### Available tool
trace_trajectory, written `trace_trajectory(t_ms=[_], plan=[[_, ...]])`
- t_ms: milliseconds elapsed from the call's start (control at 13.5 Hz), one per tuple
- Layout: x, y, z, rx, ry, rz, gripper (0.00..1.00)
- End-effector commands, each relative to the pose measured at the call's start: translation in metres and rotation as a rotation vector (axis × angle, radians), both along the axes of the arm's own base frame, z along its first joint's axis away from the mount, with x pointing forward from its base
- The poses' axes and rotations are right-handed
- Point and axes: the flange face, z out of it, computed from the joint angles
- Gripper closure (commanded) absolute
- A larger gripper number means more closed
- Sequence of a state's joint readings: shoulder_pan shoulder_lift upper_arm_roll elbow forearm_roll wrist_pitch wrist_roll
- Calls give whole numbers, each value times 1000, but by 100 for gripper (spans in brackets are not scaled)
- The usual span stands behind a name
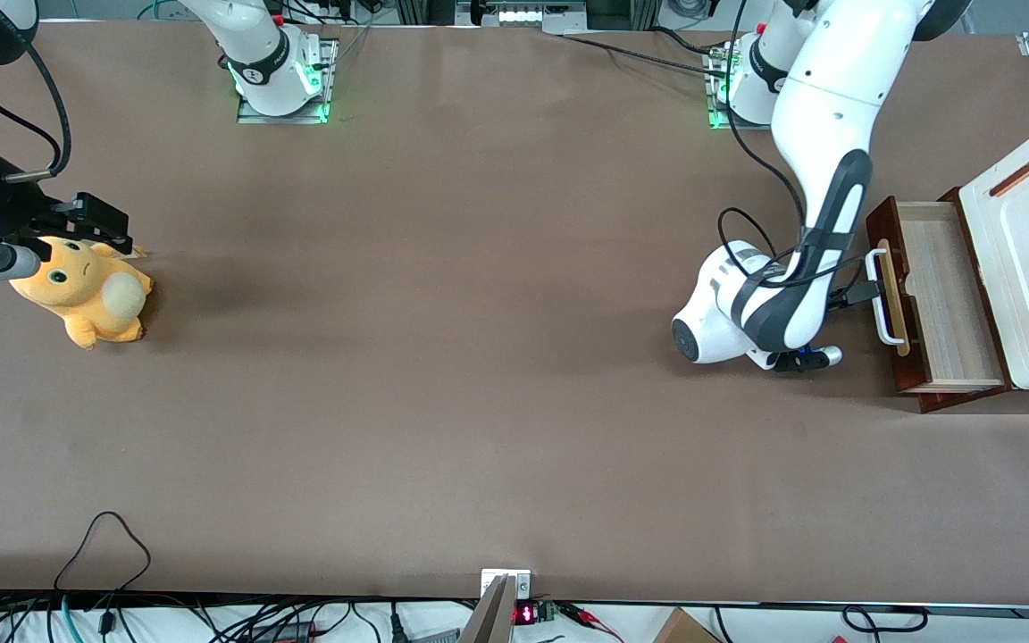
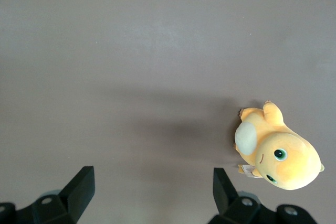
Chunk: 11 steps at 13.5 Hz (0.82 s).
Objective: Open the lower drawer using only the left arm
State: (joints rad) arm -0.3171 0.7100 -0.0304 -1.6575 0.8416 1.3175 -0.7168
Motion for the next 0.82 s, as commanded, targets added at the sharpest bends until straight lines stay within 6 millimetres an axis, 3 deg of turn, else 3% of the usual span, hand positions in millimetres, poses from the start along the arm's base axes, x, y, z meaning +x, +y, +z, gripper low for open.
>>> trace_trajectory(t_ms=[0, 149, 446, 595, 743], plan=[[17, 2, 44, -171, 84, 21, 0], [23, 18, 75, -286, 134, 53, 0], [40, 34, 160, -589, 27, 121, 0], [46, 44, 221, -768, -61, 98, 0], [46, 69, 271, -913, -182, 144, 0]])
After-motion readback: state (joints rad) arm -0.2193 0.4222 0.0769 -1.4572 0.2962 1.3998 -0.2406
